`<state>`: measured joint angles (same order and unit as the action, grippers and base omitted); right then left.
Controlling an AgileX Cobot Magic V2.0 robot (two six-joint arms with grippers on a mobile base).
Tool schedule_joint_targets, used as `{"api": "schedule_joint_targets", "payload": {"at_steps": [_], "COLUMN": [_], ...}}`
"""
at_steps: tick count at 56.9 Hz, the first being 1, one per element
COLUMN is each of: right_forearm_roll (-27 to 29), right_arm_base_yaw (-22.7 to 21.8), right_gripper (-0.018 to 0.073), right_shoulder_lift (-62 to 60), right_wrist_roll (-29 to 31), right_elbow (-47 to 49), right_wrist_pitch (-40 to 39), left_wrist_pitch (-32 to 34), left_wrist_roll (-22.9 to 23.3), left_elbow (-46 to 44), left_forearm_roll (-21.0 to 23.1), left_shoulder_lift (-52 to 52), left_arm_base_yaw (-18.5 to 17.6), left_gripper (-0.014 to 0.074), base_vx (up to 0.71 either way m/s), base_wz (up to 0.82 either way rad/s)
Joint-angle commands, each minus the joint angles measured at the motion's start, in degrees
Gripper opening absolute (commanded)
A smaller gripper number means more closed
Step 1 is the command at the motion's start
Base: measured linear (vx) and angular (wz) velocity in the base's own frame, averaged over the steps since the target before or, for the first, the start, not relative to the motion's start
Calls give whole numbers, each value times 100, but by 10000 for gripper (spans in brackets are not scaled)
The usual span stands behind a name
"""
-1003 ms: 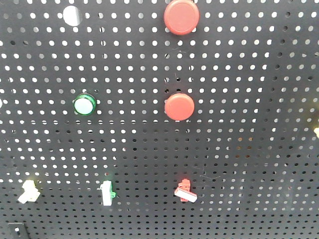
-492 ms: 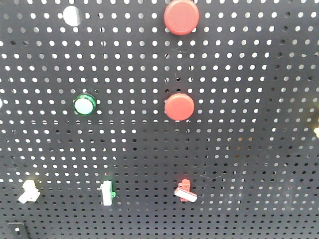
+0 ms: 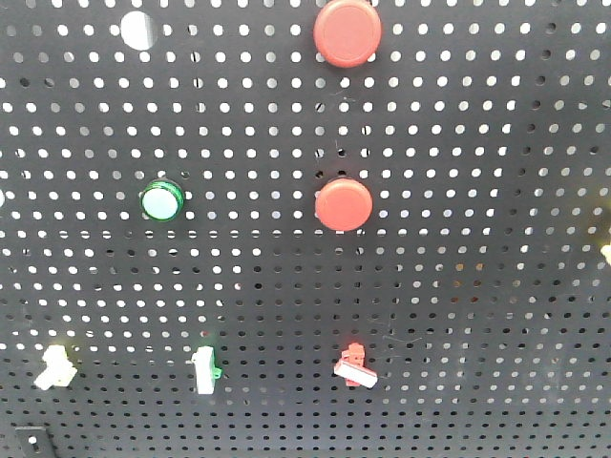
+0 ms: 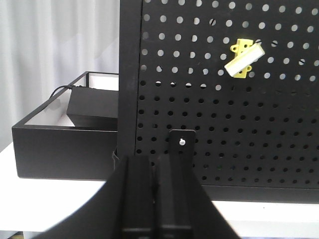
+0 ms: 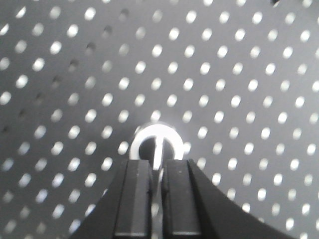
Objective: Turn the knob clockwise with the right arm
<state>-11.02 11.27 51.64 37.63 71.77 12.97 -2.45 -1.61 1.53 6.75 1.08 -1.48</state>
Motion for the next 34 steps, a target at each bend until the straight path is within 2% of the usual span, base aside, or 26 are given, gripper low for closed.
{"api": "schedule_joint_targets", "payload": {"at_steps": [1,20,34], "right_forearm_roll": [-79,-105,-119], "right_arm_base_yaw": [-4,-29,-497], "right_gripper": [192,195,201], "right_shoulder_lift": [115,192,127], "right_wrist_roll": [-24,-40,-287], "right_elbow": [161,161,161], "right_wrist_pitch": [-667,-642,-639], "left_wrist_pitch": [470,470,470], "left_wrist_roll": [55,55,55], "left_elbow": [75,75,75], "left_forearm_roll": [45,45,45], "left_shoulder_lift": [-1,-1,-1], "left_arm_base_yaw": [11,11,11], "left_gripper": [-6,-6,-6], "base_vx": [0,0,0], "base_wz": [0,0,0]}}
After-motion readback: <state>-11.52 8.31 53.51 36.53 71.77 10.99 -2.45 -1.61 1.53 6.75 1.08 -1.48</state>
